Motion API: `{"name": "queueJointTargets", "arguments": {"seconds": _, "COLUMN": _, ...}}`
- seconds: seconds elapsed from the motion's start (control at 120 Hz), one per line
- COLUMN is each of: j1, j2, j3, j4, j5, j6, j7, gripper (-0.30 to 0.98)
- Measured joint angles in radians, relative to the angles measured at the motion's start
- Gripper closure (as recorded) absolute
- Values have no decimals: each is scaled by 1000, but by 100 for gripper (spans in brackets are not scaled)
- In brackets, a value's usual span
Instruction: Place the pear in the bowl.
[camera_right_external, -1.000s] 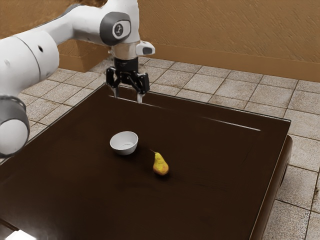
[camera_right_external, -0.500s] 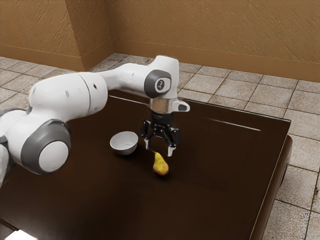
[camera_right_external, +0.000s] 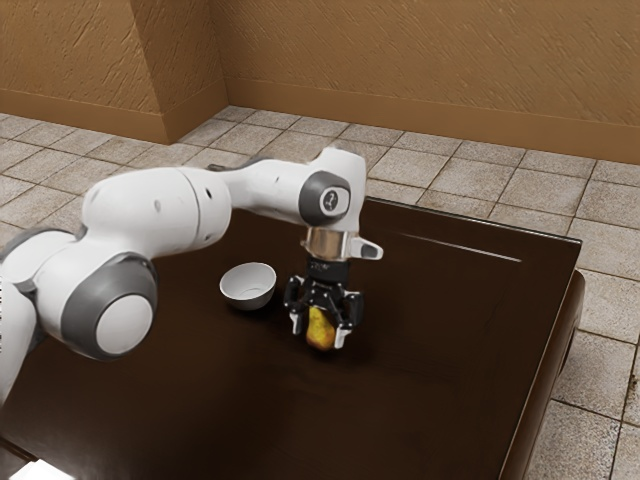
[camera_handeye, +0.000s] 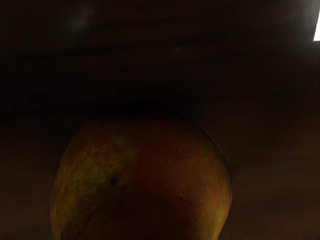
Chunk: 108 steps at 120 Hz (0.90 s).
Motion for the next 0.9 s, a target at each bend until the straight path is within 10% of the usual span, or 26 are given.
{"name": "queueJointTargets", "arguments": {"seconds": 0.55, "j1": 0, "j2": -18, "j3": 19, "j4": 8, "j5": 19, "j6": 29, "j7": 3, "gripper": 68}}
{"name": "queueJointTargets", "arguments": {"seconds": 0.9, "j1": 8, "j2": -176, "j3": 191, "j4": 10, "j5": 34, "j6": -54, "j7": 9, "gripper": 69}}
